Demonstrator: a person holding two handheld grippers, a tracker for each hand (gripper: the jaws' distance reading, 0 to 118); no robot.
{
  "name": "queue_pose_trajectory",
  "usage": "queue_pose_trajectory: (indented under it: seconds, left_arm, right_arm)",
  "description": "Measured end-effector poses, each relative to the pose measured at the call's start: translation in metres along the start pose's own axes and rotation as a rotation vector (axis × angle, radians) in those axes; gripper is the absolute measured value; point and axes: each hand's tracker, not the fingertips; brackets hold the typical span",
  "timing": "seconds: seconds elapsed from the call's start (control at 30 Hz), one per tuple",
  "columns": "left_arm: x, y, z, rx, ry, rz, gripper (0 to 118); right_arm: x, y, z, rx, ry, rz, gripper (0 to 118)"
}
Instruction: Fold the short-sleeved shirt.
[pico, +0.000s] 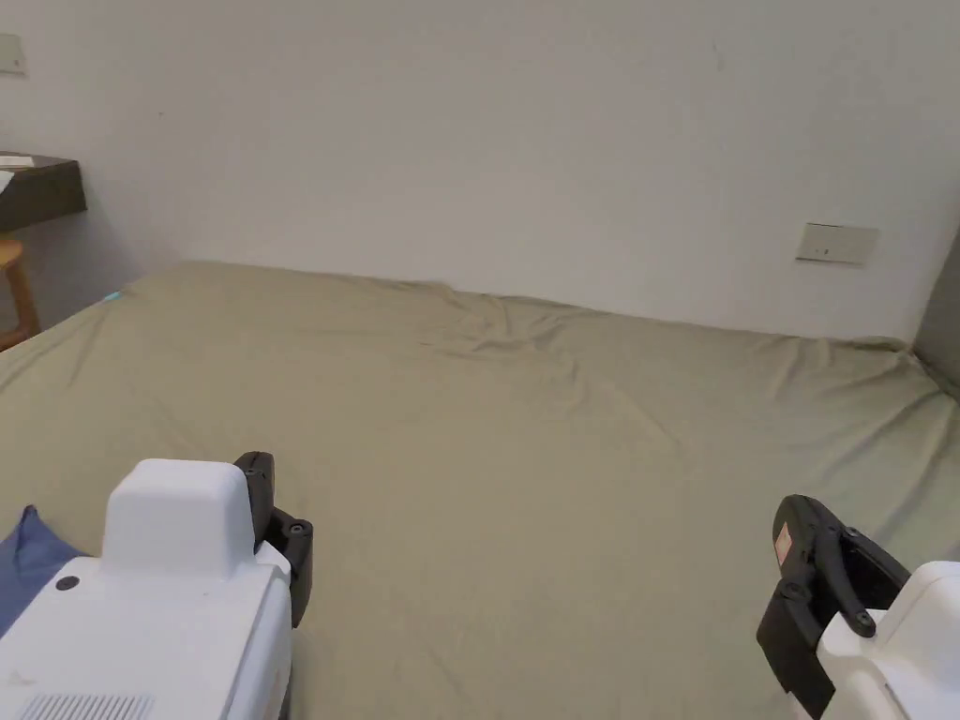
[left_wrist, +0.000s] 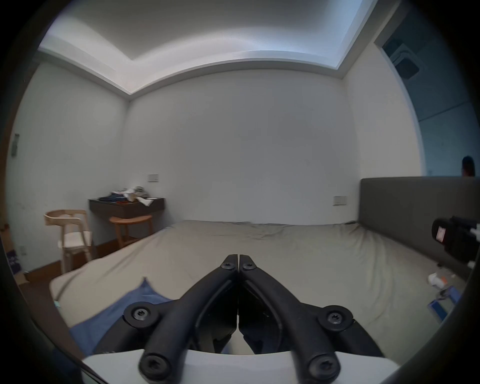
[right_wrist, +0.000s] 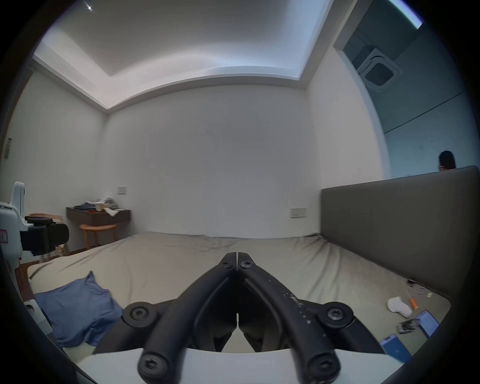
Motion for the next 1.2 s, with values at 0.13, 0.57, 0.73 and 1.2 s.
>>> queue_pose_trajectory:
  seconds: [0.13, 0.57, 0.73, 1.2]
  left_arm:
    - [-0.06, -0.007, 0.022, -0.026, 0.238, -0.017, 0]
    - [-0.164, -0.034, 0.061, -0.119, 0.563, 0.093, 0]
    - [-0.165, -0.056, 0.033, -0.194, 0.502, 0.112, 0]
    - [-0.23, -0.174, -0.12, -0.458, 0.331, 0.287, 112]
  right_arm:
    - [-0.057, 0.001, -0.021, 0.006, 0.221, -0.002, 2]
    - [-0.189, -0.009, -0.027, -0.053, 0.714, 0.017, 2]
    - [-0.192, -0.015, -0.039, -0.083, 0.707, 0.035, 2]
    - [-0.184, -0.053, -0.083, -0.253, 0.587, 0.137, 2]
